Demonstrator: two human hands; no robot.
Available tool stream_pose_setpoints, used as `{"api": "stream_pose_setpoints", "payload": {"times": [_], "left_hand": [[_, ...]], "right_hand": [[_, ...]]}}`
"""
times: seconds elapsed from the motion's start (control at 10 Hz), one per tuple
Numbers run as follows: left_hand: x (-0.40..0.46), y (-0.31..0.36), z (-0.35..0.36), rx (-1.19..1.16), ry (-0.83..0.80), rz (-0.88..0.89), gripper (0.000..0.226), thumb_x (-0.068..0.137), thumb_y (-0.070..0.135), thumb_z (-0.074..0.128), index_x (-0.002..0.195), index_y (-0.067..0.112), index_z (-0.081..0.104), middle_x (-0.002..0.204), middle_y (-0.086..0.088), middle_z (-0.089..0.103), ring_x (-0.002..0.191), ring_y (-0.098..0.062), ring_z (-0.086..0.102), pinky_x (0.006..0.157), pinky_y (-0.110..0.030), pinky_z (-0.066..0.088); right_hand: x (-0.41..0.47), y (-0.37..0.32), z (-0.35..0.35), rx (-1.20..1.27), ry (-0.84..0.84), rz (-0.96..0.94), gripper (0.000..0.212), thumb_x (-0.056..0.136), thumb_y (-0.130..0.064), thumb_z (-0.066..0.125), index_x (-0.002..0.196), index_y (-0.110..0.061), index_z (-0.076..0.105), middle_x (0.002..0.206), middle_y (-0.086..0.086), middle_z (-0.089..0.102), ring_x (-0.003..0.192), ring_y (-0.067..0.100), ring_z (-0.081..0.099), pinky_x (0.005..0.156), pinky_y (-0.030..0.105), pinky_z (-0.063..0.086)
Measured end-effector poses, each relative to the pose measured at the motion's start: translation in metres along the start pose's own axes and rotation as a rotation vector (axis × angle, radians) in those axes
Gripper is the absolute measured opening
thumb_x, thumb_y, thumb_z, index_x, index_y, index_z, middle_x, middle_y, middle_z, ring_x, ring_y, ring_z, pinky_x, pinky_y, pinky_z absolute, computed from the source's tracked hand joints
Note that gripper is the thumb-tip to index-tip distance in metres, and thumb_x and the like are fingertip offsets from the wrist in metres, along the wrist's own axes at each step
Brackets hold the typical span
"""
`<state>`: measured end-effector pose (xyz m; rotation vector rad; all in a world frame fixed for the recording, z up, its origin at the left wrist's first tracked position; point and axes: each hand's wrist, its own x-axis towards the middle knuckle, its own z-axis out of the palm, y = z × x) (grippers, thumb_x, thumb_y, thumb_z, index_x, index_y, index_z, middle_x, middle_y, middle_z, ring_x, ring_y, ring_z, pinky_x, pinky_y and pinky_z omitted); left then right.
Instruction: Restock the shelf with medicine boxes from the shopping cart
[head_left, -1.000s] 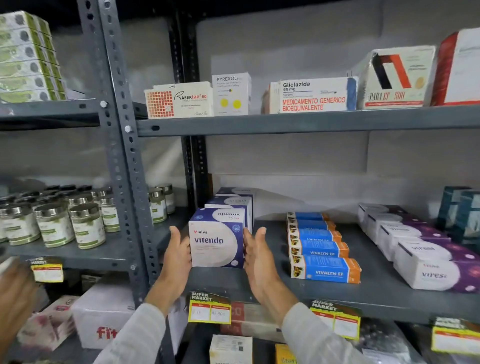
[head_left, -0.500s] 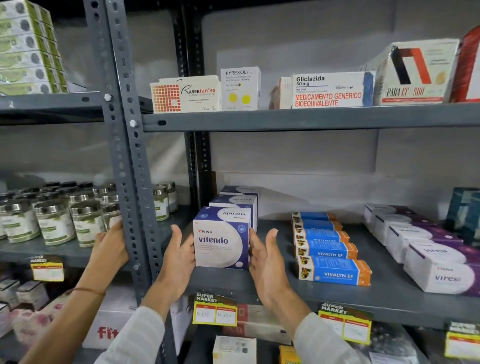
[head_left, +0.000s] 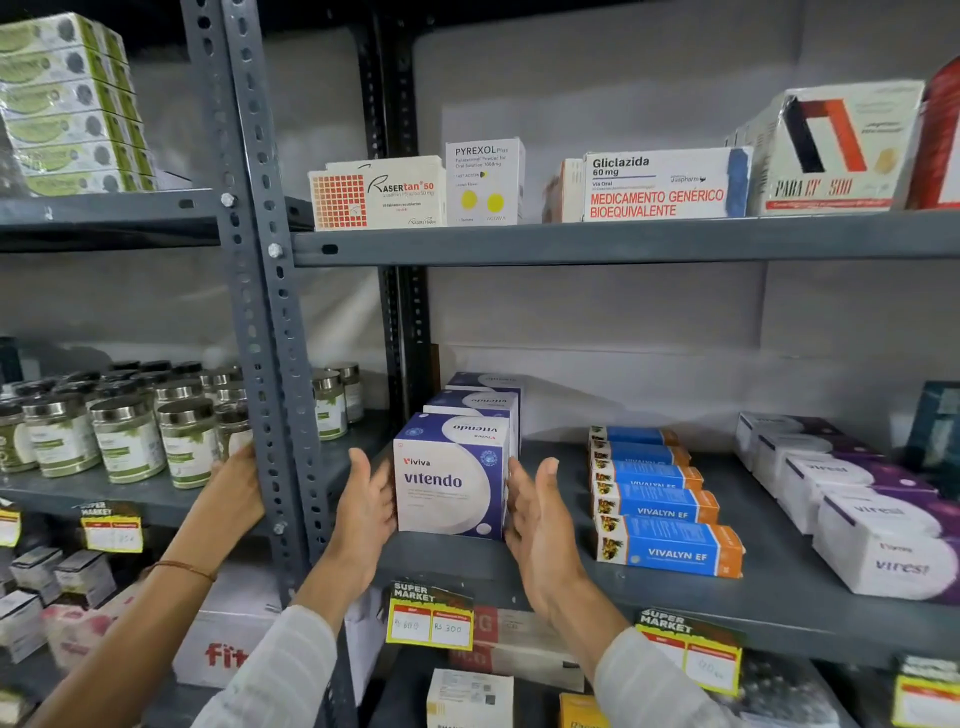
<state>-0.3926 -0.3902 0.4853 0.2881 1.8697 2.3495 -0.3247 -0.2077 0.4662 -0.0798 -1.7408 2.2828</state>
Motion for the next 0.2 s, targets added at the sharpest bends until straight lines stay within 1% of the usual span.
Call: {"api": "stream_pose_setpoints", "payload": {"times": [0.1, 0.2], "left_hand": [[-0.015, 0.003, 0.016, 0.082, 0.290, 0.216, 0.066, 0.104, 0.063, 0.025, 0.151, 0.023, 0.048, 0.155, -0.006, 0.053, 0.145, -0.030, 0.047, 0.119, -0.045, 0.033], [-0.041, 0.024, 0.043, 0.498, 0.466, 0.578, 0.047, 0.101, 0.056, 0.038, 0.136, 0.035, 0.059, 0.136, 0.012, 0.064, 0.127, -0.012, 0.060, 0.108, -0.044, 0.047]], "right_hand": [[-0.021, -0.028, -0.010, -0.021, 0.029, -0.083, 0.079, 0.078, -0.082, 0.034, 0.144, -0.042, 0.048, 0.141, -0.019, 0.058, 0.118, 0.000, 0.063, 0.104, 0.030, 0.046], [-0.038, -0.068, -0.040, -0.066, 0.034, -0.228, 0.088, 0.073, -0.084, 0.035, 0.141, -0.031, 0.057, 0.141, -0.008, 0.065, 0.123, 0.009, 0.064, 0.114, 0.048, 0.044]]}}
